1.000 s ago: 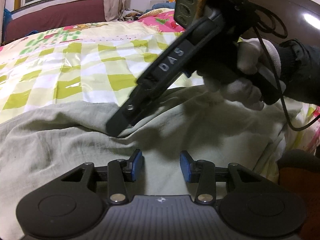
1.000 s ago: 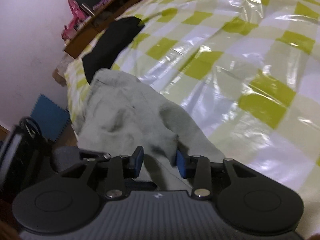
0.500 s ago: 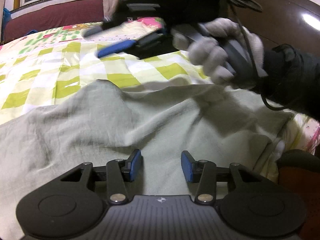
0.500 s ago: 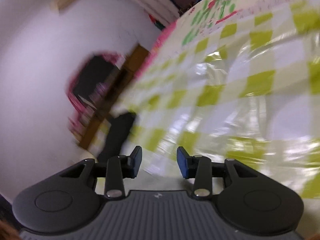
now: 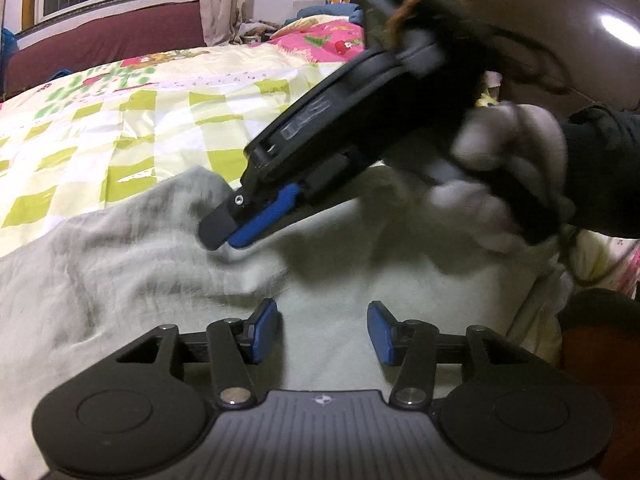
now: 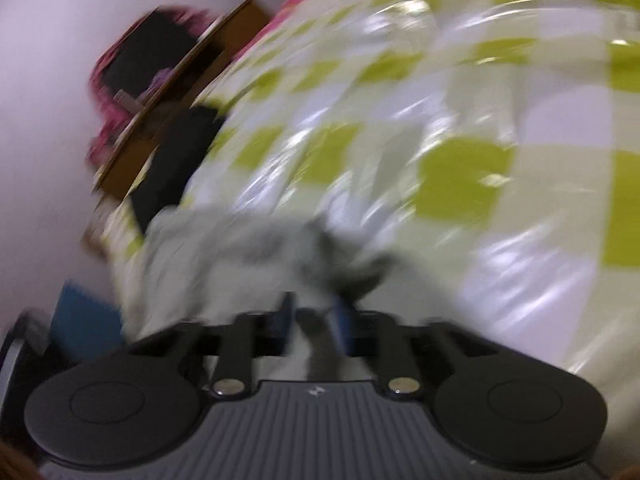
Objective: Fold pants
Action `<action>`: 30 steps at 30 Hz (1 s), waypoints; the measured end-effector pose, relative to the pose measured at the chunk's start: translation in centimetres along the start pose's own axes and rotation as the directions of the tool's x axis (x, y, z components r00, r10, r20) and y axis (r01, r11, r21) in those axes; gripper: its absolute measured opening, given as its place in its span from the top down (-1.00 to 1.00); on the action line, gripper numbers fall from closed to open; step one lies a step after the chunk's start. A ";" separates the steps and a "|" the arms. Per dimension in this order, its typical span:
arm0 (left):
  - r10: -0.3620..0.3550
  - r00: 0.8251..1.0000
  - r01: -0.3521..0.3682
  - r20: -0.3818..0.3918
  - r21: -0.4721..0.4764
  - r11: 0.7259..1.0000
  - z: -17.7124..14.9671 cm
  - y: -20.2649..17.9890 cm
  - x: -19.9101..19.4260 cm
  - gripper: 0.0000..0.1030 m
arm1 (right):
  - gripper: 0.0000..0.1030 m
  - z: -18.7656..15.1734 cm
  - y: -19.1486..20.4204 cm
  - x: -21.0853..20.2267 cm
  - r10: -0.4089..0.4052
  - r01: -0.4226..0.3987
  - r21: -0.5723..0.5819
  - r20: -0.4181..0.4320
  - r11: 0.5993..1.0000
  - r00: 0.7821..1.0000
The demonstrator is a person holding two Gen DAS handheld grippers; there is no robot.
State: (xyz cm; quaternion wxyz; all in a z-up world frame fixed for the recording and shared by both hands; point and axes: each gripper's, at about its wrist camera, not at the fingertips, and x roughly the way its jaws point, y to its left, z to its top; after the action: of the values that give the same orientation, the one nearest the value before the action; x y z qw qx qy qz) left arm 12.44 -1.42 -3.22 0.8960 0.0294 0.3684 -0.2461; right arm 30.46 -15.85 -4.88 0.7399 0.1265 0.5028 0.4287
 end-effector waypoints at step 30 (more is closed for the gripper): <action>0.121 0.993 -0.116 0.000 0.285 0.952 2.1 -9.3 -0.5 -0.24 | 0.35 -29.9 -6.8 -30.3 -0.680 0.003 0.797 0.512 0.603 0.525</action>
State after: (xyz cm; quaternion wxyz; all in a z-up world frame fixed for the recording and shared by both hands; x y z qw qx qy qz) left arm 9.18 -9.85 -0.21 0.8925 0.1820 0.3344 -0.2418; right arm 4.58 -50.33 -3.67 0.8423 0.4632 0.2648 -0.0766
